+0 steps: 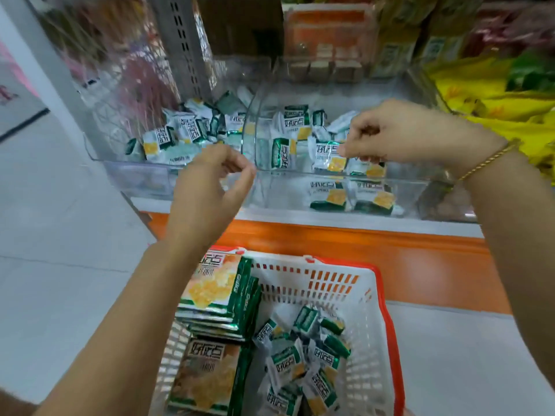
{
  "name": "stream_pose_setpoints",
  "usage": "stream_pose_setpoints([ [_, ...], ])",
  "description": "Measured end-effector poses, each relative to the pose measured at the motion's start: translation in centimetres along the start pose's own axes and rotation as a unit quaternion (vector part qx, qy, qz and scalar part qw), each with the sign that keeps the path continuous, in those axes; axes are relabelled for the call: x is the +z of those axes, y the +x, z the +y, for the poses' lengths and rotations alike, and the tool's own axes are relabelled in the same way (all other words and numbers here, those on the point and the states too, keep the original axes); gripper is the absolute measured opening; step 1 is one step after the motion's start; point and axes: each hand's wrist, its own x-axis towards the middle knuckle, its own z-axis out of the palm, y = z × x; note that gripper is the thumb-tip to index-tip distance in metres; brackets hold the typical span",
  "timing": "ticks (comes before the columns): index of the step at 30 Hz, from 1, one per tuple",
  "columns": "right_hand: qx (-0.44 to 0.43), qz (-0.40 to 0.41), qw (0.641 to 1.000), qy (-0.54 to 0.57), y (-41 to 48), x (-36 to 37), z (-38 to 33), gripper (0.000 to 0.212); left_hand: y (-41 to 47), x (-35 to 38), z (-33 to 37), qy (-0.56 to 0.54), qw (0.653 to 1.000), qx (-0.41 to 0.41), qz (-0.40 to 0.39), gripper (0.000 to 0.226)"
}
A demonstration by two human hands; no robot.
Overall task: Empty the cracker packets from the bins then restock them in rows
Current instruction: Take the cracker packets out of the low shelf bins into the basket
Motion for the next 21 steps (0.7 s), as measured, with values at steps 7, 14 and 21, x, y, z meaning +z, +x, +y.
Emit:
stream_pose_setpoints([
  [7,0.076,-0.16,0.98,-0.09,8.3,1.0,1.9,0.042,5.4,0.2,-0.6,0.005,0.99,-0.046,-0.134,0.034],
  [14,0.087,-0.328,0.934,-0.108,10.5,3.9,1.4,0.046,5.8,0.1,-2.3,-0.052,0.986,-0.047,-0.153,0.058],
  [21,0.068,-0.37,0.913,-0.156,10.9,3.8,0.7,0.041,6.2,-0.1,-2.7,-0.121,0.982,-0.071,-0.122,0.052],
])
